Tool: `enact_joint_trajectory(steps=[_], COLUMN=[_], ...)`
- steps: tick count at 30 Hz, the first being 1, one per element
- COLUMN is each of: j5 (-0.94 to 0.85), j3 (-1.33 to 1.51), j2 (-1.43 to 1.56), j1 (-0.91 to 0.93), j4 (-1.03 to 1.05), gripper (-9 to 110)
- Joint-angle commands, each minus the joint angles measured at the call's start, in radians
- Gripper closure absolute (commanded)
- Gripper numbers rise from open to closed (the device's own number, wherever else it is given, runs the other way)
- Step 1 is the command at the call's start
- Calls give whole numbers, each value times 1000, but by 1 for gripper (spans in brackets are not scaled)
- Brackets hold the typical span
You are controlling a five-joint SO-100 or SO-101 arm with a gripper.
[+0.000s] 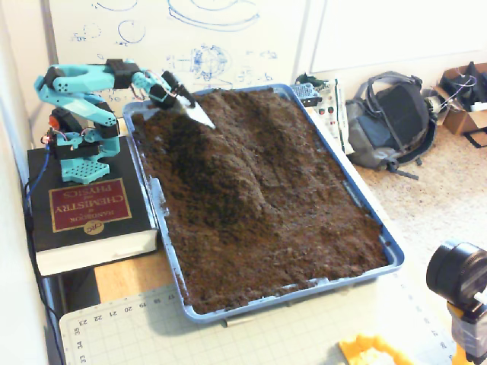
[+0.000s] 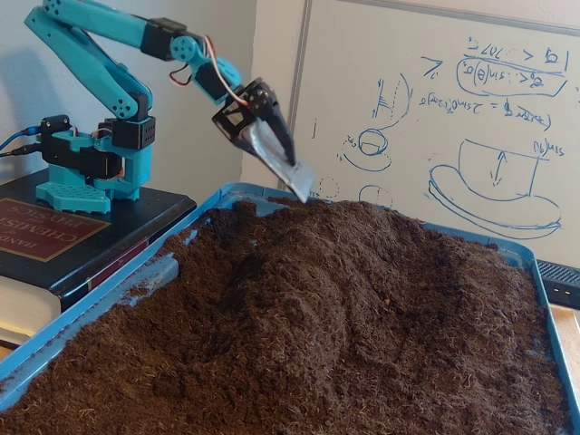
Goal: Build a berm.
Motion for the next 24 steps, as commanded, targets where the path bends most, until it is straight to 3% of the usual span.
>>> enact_joint_trajectory(steps=[1, 7, 24], j5=[2, 2, 0], j3=[74, 222, 362], j2=[100, 239, 241], j1=[5, 3, 2], j4=[-9, -9, -8], gripper=[101, 101, 101])
